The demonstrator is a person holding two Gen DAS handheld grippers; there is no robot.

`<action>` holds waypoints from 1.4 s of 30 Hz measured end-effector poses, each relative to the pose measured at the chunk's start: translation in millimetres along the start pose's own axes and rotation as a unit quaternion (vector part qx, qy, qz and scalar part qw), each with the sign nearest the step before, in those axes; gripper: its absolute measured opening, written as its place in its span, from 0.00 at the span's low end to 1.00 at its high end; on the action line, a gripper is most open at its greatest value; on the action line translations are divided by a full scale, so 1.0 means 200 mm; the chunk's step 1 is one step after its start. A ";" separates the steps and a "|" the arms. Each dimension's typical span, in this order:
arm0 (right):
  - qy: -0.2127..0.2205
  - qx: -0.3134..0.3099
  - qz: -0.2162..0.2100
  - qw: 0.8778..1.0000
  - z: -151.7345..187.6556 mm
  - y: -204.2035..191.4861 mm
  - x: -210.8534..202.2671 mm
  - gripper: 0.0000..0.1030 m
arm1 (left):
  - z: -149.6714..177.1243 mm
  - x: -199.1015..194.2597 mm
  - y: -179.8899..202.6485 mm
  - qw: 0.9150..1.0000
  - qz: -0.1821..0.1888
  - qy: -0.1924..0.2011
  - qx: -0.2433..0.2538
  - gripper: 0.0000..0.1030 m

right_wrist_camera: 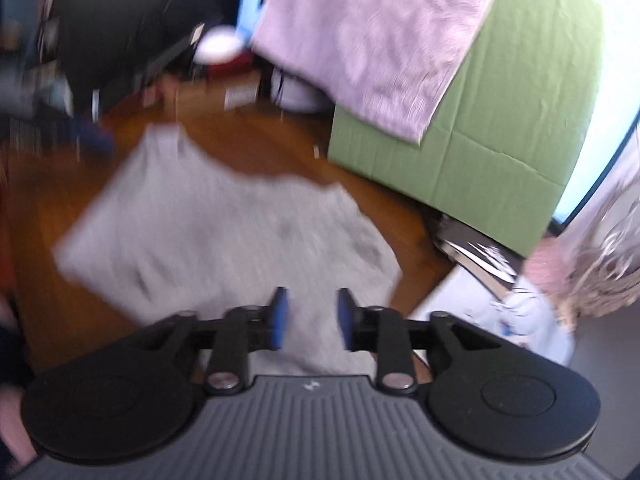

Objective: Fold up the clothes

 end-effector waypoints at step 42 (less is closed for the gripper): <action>0.108 0.198 -0.070 0.972 -0.03 0.07 -0.02 0.02 | -0.21 0.30 0.31 0.949 0.252 -0.077 -0.174 0.45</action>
Point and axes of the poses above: each gripper's, at about its wrist camera, not at the fingertips, and x roughly the way its jaws point, y to its right, z to its underside, the point moved 6 cm from there along x, roughly the way its jaws point
